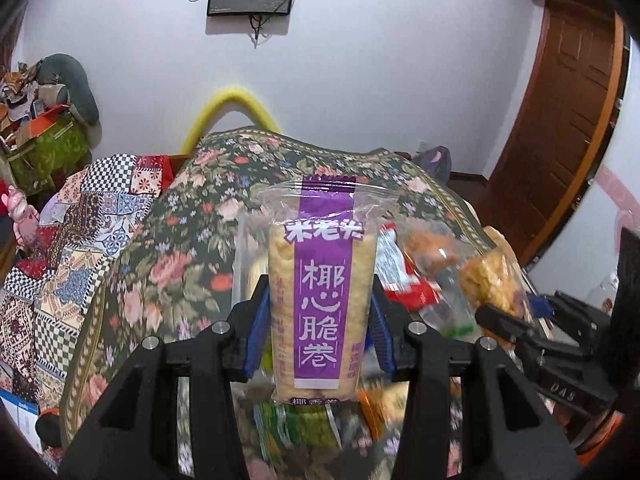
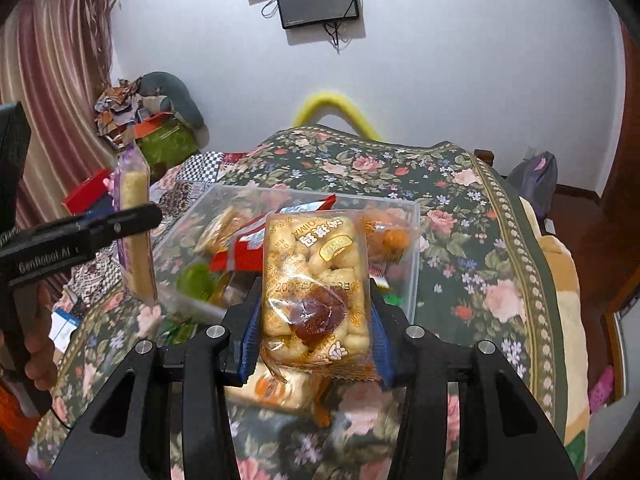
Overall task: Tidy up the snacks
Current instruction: 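Place the coconut roll pack into the box with the left gripper while the right places the cracker pack, then grasp the green pea bag with the left gripper while the right grasps the orange-labelled bread pack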
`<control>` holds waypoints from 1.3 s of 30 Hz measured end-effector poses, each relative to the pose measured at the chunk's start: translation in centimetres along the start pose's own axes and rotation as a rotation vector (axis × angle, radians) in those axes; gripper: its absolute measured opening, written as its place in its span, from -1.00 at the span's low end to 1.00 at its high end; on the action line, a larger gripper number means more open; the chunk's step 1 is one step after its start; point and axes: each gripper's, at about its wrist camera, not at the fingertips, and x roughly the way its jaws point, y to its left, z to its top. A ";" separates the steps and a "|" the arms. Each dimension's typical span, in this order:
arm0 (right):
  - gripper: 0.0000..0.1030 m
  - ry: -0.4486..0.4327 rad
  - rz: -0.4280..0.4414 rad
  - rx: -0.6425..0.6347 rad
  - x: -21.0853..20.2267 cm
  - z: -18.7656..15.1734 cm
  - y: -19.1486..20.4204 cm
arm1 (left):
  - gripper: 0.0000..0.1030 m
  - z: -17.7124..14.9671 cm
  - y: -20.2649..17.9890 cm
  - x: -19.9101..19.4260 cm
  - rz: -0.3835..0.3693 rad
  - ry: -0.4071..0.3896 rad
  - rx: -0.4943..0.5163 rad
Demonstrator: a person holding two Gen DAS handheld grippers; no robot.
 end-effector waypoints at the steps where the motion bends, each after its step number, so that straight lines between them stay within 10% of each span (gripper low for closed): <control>1: -0.18 0.004 0.000 0.004 0.4 0.2 -0.1 | -0.13 0.4 0.1 0.3 0.004 -0.001 -0.003; 18: -0.16 0.063 -0.007 0.027 3.4 1.2 -1.1 | -0.07 0.1 0.8 5.6 0.092 0.077 -0.032; 25: 0.20 0.041 -0.014 0.013 1.7 1.2 -0.9 | 0.23 -0.8 1.0 3.3 0.060 0.058 -0.026; 39: 0.23 0.038 0.025 -0.082 -2.1 -1.6 1.3 | 0.62 -6.2 1.4 -1.0 0.030 0.101 0.037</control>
